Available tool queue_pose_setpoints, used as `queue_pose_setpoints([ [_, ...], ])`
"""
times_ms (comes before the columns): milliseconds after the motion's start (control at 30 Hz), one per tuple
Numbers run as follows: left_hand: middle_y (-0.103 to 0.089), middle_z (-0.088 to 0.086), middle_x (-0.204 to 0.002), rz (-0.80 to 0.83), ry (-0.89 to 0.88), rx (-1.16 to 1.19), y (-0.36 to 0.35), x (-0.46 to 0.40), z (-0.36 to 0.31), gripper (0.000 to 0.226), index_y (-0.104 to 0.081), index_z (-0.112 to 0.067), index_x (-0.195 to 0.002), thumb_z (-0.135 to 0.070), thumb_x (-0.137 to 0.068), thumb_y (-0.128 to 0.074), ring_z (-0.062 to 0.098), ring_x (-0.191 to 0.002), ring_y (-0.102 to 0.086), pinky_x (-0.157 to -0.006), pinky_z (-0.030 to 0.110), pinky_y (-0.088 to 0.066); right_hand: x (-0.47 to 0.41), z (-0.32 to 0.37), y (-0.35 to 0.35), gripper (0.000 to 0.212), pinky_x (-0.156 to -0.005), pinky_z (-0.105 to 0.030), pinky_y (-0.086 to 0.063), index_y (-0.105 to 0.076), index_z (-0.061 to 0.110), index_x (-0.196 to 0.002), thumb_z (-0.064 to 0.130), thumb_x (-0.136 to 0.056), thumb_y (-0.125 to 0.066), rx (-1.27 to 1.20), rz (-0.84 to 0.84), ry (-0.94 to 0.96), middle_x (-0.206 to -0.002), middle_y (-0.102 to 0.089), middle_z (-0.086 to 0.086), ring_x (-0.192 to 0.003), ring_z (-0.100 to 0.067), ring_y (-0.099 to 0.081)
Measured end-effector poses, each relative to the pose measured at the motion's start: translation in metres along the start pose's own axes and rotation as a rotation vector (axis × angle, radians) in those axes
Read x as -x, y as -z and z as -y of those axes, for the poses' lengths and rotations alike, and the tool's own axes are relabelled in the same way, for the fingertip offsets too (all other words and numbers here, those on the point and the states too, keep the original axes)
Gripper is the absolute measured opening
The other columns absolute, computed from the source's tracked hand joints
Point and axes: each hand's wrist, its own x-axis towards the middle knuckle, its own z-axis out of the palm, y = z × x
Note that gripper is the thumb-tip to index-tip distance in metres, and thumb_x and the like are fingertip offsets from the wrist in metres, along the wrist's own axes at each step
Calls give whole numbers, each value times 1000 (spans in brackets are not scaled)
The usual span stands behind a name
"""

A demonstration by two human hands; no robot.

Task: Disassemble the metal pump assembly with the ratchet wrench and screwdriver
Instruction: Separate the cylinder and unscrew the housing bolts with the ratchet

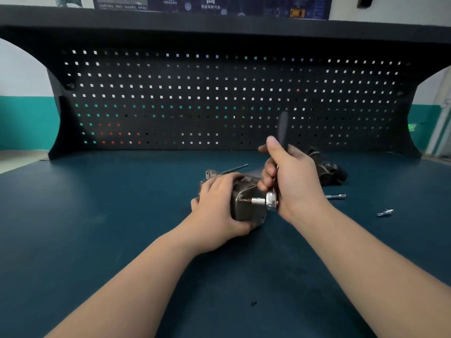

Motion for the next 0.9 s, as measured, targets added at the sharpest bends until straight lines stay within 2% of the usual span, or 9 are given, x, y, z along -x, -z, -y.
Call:
queue_pose_setpoints([
  [367, -35, -24, -133, 3, -3, 14, 0, 0, -1, 76, -33, -40, -128, -50, -66, -74, 6, -131, -16, -105, 46, -25, -2, -4, 3, 23, -41, -25, -37, -59, 10, -80, 26, -97, -55, 84, -62, 94, -42, -37, 3, -35, -12, -37],
  [500, -34, -23, -131, 2, -2, -1, 1, -1, -3, 75, -34, -40, -128, -50, -65, -74, 6, -129, -18, -103, 46, -27, 2, -9, -2, 25, -46, -30, -38, -59, 12, -79, 30, -96, -55, 136, -202, 142, -41, -39, 6, -36, -12, -40],
  [600, -34, -21, -130, -13, 0, 1, -1, -1, -2, 75, -33, -39, -128, -48, -66, -73, 7, -128, -18, -103, 45, -27, 7, -12, -14, 29, -55, -34, -40, -58, 11, -75, 34, -94, -56, 236, -307, 278, -49, -42, 4, -48, -17, -43],
  [667, -34, -20, -126, -17, 1, 2, -1, -1, -2, 73, -34, -39, -127, -47, -66, -73, 9, -126, -20, -100, 45, -28, 13, -12, -23, 31, -53, -29, -39, -51, 16, -67, 32, -93, -57, 308, -271, 425, -49, -42, 10, -49, -13, -44],
  [767, -36, -21, -120, 3, -19, 15, 1, -1, 2, 70, -36, -42, -122, -52, -62, -69, 13, -124, -24, -98, 47, -31, 23, -15, -27, 31, -51, -14, -34, -44, 19, -66, 23, -94, -57, 410, -71, 610, -49, -42, 14, -47, -1, -40],
  [833, -38, -20, -121, 41, -22, -10, 4, -2, 1, 70, -38, -42, -122, -55, -60, -66, 15, -123, -28, -100, 49, -33, 26, -17, -22, 27, -54, -14, -35, -46, 18, -69, 21, -94, -56, 449, 14, 677, -52, -43, 14, -50, 0, -42],
  [900, -43, -15, -120, 46, 14, -15, 3, -3, -3, 57, -40, -40, -116, -52, -65, -63, 21, -123, -35, -97, 53, -38, 29, -19, -19, 23, -55, -13, -36, -50, 13, -73, 23, -93, -57, 522, 68, 782, -54, -43, 16, -52, 1, -45],
])
